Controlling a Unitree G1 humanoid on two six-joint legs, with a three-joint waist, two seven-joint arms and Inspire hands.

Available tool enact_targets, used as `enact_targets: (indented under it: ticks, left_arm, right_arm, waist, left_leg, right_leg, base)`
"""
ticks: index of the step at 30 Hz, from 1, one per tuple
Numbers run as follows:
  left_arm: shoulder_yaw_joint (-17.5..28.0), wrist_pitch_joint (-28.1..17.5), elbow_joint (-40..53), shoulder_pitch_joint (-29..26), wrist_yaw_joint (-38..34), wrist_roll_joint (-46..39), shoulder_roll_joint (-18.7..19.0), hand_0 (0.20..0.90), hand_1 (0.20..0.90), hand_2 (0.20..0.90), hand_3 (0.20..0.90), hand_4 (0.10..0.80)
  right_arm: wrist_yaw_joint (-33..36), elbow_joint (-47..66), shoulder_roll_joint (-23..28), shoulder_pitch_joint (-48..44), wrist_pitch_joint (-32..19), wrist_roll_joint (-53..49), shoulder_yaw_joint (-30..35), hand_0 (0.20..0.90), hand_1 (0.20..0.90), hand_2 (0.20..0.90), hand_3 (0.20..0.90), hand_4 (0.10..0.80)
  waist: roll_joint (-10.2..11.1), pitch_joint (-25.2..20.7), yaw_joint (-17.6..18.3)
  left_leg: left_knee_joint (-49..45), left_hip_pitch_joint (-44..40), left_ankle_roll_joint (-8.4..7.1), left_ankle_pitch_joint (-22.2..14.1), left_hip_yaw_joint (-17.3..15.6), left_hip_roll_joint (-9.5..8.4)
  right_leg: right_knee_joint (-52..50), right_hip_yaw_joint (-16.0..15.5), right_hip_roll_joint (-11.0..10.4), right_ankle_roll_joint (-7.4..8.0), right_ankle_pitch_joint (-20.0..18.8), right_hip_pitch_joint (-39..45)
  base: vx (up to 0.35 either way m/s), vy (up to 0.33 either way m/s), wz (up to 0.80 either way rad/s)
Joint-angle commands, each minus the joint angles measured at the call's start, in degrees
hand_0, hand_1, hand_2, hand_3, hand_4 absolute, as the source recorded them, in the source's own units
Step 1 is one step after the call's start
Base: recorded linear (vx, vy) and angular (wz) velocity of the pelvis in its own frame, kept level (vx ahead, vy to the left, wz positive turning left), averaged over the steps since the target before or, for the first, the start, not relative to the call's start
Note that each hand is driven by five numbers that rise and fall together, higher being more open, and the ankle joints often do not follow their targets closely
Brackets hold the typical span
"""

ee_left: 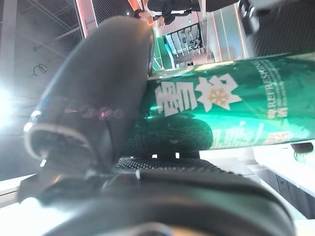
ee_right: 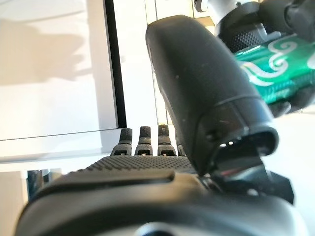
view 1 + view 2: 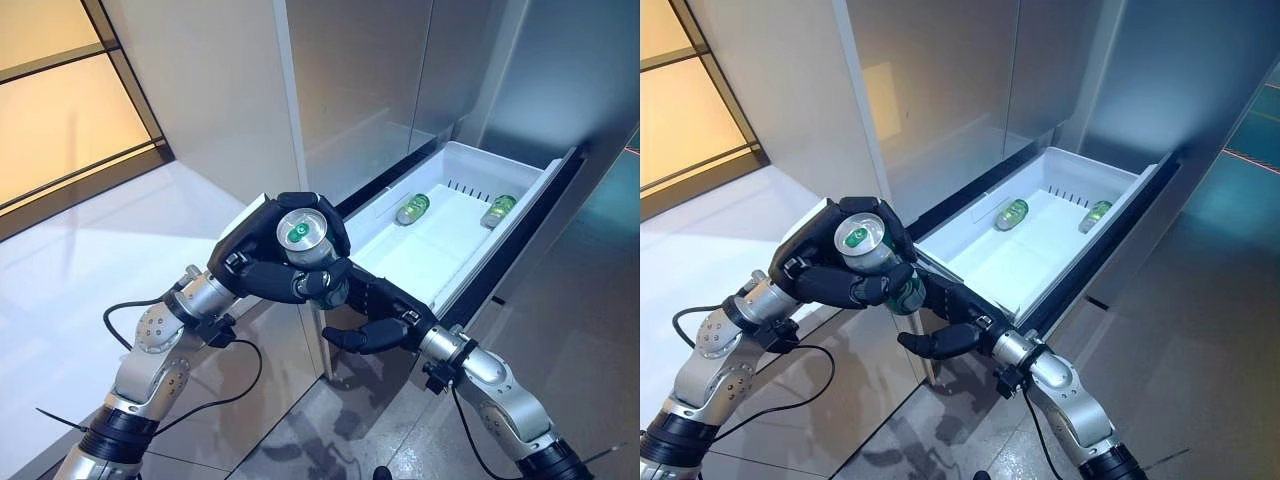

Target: Put drinks into fridge and close the fridge

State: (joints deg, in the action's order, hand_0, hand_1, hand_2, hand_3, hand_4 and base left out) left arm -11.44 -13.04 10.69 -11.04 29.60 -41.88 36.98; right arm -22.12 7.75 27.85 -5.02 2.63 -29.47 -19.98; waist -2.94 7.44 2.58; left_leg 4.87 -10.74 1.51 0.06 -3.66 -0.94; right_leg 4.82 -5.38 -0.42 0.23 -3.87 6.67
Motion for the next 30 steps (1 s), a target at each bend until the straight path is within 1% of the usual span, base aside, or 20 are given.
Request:
enact_targets:
  ticks: [1,4,6,9,11,14,19,22,26,28,30]
  left_arm:
    - [1.2,-5.6,4.5,-10.3,-1.2,-3.6,-0.6,0.3,0.3,0.3,0.2,0.1]
    - [0.2,-5.0,4.1,-10.9,-1.7,-3.2,-0.7,0.3,0.3,0.3,0.2,0.1]
    - [-0.4,-4.7,3.8,-11.1,-1.6,-2.7,-1.1,0.3,0.3,0.3,0.2,0.1]
    - [-1.2,-4.2,3.4,-11.5,-1.6,-2.6,-1.6,0.3,0.3,0.3,0.2,0.1]
    - [-1.5,-3.9,3.2,-11.4,-1.2,-2.3,-2.1,0.3,0.3,0.3,0.2,0.1]
    - [-1.5,-3.4,4.0,-10.7,-0.9,-2.0,-2.8,0.3,0.3,0.3,0.2,0.1]
    - [-1.7,-2.7,4.3,-10.6,-1.3,-1.5,-2.8,0.3,0.3,0.3,0.2,0.1]
    - [-2.0,-2.5,4.0,-10.6,-1.6,-1.4,-2.7,0.3,0.3,0.3,0.2,0.1]
    - [-2.2,-2.2,3.7,-10.7,-1.7,-1.2,-3.1,0.3,0.3,0.3,0.2,0.1]
    - [-2.0,-2.0,3.9,-10.7,-1.8,-1.3,-3.3,0.3,0.3,0.3,0.2,0.1]
    - [-1.9,-1.7,4.1,-10.9,-2.1,-1.1,-3.4,0.3,0.3,0.3,0.2,0.1]
  right_arm:
    - [-3.2,7.4,-2.1,-9.5,-3.0,-7.1,-1.2,0.9,0.9,0.9,0.9,0.8]
    - [-4.2,8.3,-2.3,-10.6,-3.4,-8.0,-2.4,0.9,0.9,0.9,0.9,0.8]
    - [-3.6,9.0,-2.4,-11.2,-4.2,-7.7,-2.8,0.9,0.9,0.9,0.9,0.8]
    - [-1.6,9.2,-2.6,-12.4,-5.0,-7.6,-3.2,0.9,0.9,0.9,0.9,0.8]
    - [0.9,9.1,-2.9,-12.7,-5.7,-6.3,-2.9,0.9,0.9,0.9,0.9,0.8]
    - [3.5,8.8,-3.2,-12.8,-4.7,-7.7,-2.1,0.9,0.9,0.9,0.9,0.8]
    - [2.6,8.6,-3.7,-12.6,-2.3,-10.6,-2.2,0.9,0.9,0.9,0.9,0.8]
    - [2.5,8.9,-3.5,-12.6,-2.9,-9.5,-2.6,0.9,0.9,0.9,0.9,0.8]
    - [7.0,8.6,-3.3,-13.3,-5.4,-5.2,-2.0,0.9,0.9,0.9,0.9,0.8]
    - [7.6,8.2,-3.4,-13.8,-5.1,-4.7,-1.6,0.9,0.9,0.9,0.9,0.8]
    - [6.5,8.4,-3.3,-14.0,-3.3,-6.4,-1.5,0.9,0.9,0.9,0.9,0.8]
  waist:
    - [1.6,-3.7,-0.9]
    - [1.7,-3.7,-1.0]
    - [1.8,-3.6,-1.1]
    - [1.8,-3.6,-1.1]
    - [1.8,-3.6,-1.1]
    - [1.8,-3.7,-1.1]
    - [1.8,-3.8,-1.2]
    - [1.8,-3.8,-1.2]
    - [1.8,-3.8,-1.1]
    - [1.8,-3.8,-1.1]
    - [1.8,-3.8,-1.1]
  left_leg:
    - [-0.4,0.9,0.6,-2.6,-0.6,-1.9]
    - [-0.4,0.9,0.55,-2.6,-0.5,-1.94]
    - [-0.5,0.9,0.57,-2.6,-0.4,-2.01]
    - [-0.4,0.9,0.59,-2.6,-0.2,-2.08]
    - [-0.4,0.9,0.6,-2.6,-0.1,-2.12]
    - [-0.4,0.9,0.67,-2.6,-0.2,-2.13]
    - [-0.4,1.1,0.7,-2.5,-0.1,-2.19]
    - [-0.4,1.0,0.68,-2.5,-0.1,-2.23]
    - [-0.4,0.9,0.66,-2.6,0.0,-2.24]
    - [-0.4,1.0,0.7,-2.6,0.0,-2.28]
    - [-0.3,1.0,0.7,-2.6,0.0,-2.28]
  right_leg:
    - [-3.0,2.3,0.3,3.15,6.0,0.6]
    - [-2.9,2.2,0.3,3.18,5.9,0.7]
    - [-2.8,2.2,0.3,3.2,5.8,0.8]
    - [-2.8,2.2,0.3,3.18,5.8,0.8]
    - [-2.8,2.2,0.3,3.2,5.7,0.8]
    - [-2.8,2.3,0.4,3.23,5.6,0.6]
    - [-2.8,2.3,0.4,3.25,5.6,0.5]
    - [-2.7,2.3,0.4,3.23,5.6,0.6]
    - [-2.5,2.4,0.4,3.21,5.5,0.7]
    - [-2.5,2.4,0.5,3.21,5.4,0.7]
    - [-2.6,2.4,0.5,3.24,5.4,0.6]
  base:
    - [0.0,0.0,0.0]
    - [0.0,0.0,0.0]
    - [0.0,0.0,0.0]
    - [0.0,0.0,0.0]
    - [0.0,0.0,0.0]
    - [0.0,0.0,0.0]
    - [0.0,0.0,0.0]
    - [0.0,0.0,0.0]
    - [0.0,0.0,0.0]
    - [0.0,0.0,0.0]
    - [0.0,0.0,0.0]
